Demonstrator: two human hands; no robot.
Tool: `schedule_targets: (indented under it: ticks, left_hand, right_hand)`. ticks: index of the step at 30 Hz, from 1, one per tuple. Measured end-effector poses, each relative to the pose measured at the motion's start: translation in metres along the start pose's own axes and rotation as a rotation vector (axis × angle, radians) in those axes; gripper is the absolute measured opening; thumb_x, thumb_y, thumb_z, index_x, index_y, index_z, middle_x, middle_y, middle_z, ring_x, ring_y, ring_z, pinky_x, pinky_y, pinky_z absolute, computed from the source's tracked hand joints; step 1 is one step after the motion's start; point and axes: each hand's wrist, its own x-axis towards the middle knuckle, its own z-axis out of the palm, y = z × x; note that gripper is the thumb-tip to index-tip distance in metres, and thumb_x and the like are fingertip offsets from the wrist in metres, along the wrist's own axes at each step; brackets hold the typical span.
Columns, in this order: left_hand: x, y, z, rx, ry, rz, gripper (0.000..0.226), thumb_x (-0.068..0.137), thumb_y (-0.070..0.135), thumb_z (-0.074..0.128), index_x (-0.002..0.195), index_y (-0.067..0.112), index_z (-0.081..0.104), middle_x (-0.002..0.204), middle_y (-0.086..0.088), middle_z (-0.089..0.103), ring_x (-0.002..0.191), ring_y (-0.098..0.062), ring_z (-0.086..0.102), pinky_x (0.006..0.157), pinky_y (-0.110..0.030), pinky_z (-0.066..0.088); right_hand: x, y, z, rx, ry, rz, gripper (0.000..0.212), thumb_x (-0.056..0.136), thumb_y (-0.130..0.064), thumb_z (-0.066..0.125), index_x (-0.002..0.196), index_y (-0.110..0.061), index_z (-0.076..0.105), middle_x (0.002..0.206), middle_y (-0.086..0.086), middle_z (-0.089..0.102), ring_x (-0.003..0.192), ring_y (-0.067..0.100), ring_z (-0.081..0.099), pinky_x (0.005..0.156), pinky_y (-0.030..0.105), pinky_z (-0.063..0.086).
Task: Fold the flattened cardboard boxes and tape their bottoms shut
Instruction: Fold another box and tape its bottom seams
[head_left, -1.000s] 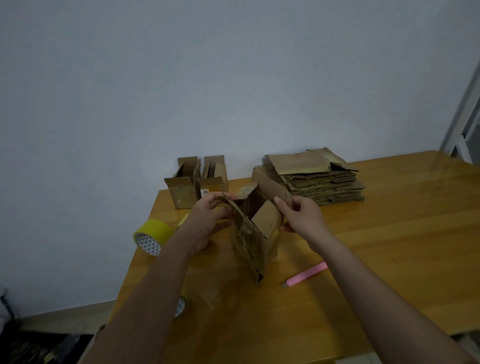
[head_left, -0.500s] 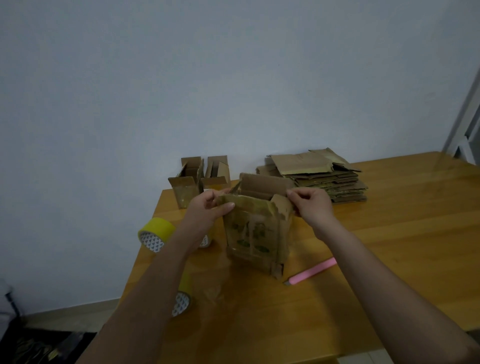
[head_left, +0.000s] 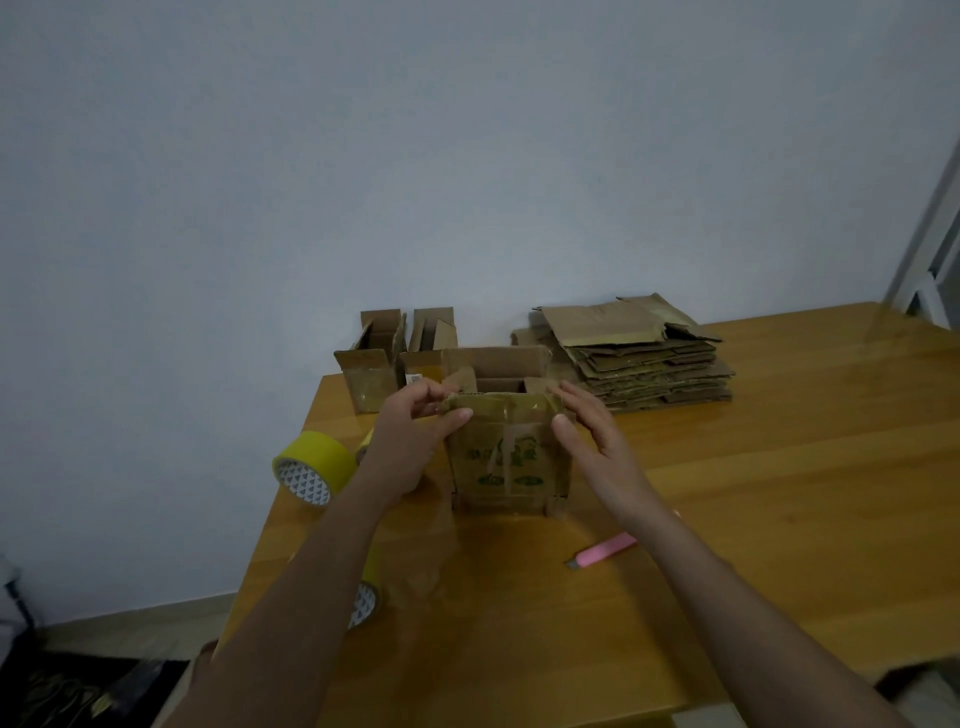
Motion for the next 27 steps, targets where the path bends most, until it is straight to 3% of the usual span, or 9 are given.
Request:
schedule_targets:
  ticks: [3, 6, 10, 12, 17, 19, 21, 24, 27]
  left_hand:
    - [-0.003, 0.002, -0.002, 0.013, -0.013, 0.057, 0.012, 0.087, 0.012, 0.07, 0.079, 0.015, 0.061, 0.087, 0.0, 0.07, 0.085, -0.008, 0.065, 0.068, -0.015, 0.051]
    - [-0.008, 0.002, -0.001, -0.044, 0.008, 0.044, 0.013, 0.088, 0.014, 0.069, 0.078, 0.015, 0.061, 0.08, 0.004, 0.071, 0.076, -0.001, 0.067, 0.064, -0.013, 0.05]
    - [-0.013, -0.002, 0.004, -0.055, 0.073, 0.006, 0.017, 0.082, 0.019, 0.076, 0.09, 0.015, 0.061, 0.082, 0.003, 0.073, 0.076, -0.004, 0.067, 0.062, -0.012, 0.05]
    - [-0.014, -0.003, 0.006, -0.061, 0.099, -0.012, 0.033, 0.081, 0.018, 0.077, 0.108, 0.017, 0.057, 0.1, 0.004, 0.068, 0.081, -0.008, 0.065, 0.061, -0.013, 0.051]
    - [-0.011, -0.005, 0.011, 0.078, 0.038, -0.026, 0.073, 0.09, 0.021, 0.067, 0.151, 0.028, 0.027, 0.145, 0.013, 0.034, 0.09, -0.01, 0.058, 0.062, -0.01, 0.049]
    - [-0.01, -0.003, 0.013, 0.108, -0.017, -0.049, 0.071, 0.094, 0.022, 0.062, 0.152, 0.031, 0.021, 0.15, 0.012, 0.031, 0.105, -0.015, 0.054, 0.068, -0.011, 0.047]
    - [-0.009, -0.002, 0.014, 0.111, -0.005, -0.029, 0.061, 0.095, 0.021, 0.061, 0.147, 0.032, 0.031, 0.141, 0.012, 0.038, 0.1, -0.012, 0.055, 0.067, -0.011, 0.047]
    - [-0.007, -0.005, 0.014, 0.101, 0.048, -0.025, 0.032, 0.093, 0.024, 0.063, 0.123, 0.026, 0.052, 0.126, 0.01, 0.05, 0.082, -0.011, 0.056, 0.056, -0.011, 0.046]
    - [-0.007, -0.01, 0.015, 0.126, 0.064, -0.034, 0.021, 0.095, 0.031, 0.06, 0.115, 0.025, 0.06, 0.135, 0.009, 0.052, 0.094, -0.011, 0.058, 0.059, -0.011, 0.046]
  right_hand:
    - [0.003, -0.002, -0.003, -0.111, 0.083, -0.054, 0.036, 0.086, -0.053, 0.051, 0.116, -0.033, 0.06, 0.135, -0.013, 0.045, 0.121, -0.011, 0.038, 0.086, 0.013, 0.045]
    - [0.007, 0.0, -0.005, -0.181, 0.165, -0.101, 0.027, 0.09, -0.05, 0.051, 0.093, -0.028, 0.066, 0.12, -0.013, 0.051, 0.114, -0.01, 0.043, 0.095, 0.027, 0.044]
    - [0.007, 0.001, -0.002, -0.215, 0.238, -0.116, 0.017, 0.096, -0.025, 0.057, 0.084, -0.016, 0.067, 0.112, -0.006, 0.056, 0.108, -0.005, 0.048, 0.097, 0.038, 0.045]
    - [0.005, -0.002, -0.001, -0.201, 0.234, -0.124, 0.009, 0.096, -0.016, 0.057, 0.096, -0.019, 0.065, 0.111, -0.007, 0.057, 0.105, -0.006, 0.05, 0.094, 0.038, 0.048]
    - [0.011, -0.005, -0.002, -0.168, 0.108, -0.048, 0.048, 0.1, -0.017, 0.044, 0.145, -0.031, 0.035, 0.134, -0.013, 0.048, 0.12, 0.003, 0.047, 0.1, 0.04, 0.048]
    - [0.016, -0.006, -0.005, -0.191, 0.04, -0.035, 0.054, 0.102, -0.016, 0.04, 0.15, -0.034, 0.026, 0.149, -0.01, 0.038, 0.135, 0.009, 0.037, 0.111, 0.042, 0.037]
    - [0.023, -0.008, -0.008, -0.221, -0.023, -0.026, 0.054, 0.103, -0.014, 0.037, 0.151, -0.033, 0.024, 0.154, -0.006, 0.033, 0.137, 0.01, 0.033, 0.114, 0.043, 0.033]
    - [0.031, -0.004, -0.01, -0.283, -0.064, -0.031, 0.048, 0.103, -0.013, 0.033, 0.147, -0.033, 0.036, 0.151, -0.006, 0.037, 0.132, 0.013, 0.037, 0.112, 0.046, 0.034]
    - [0.036, 0.002, -0.01, -0.338, -0.038, -0.042, 0.04, 0.103, -0.016, 0.034, 0.136, -0.026, 0.053, 0.15, -0.005, 0.041, 0.138, 0.013, 0.033, 0.113, 0.049, 0.032]
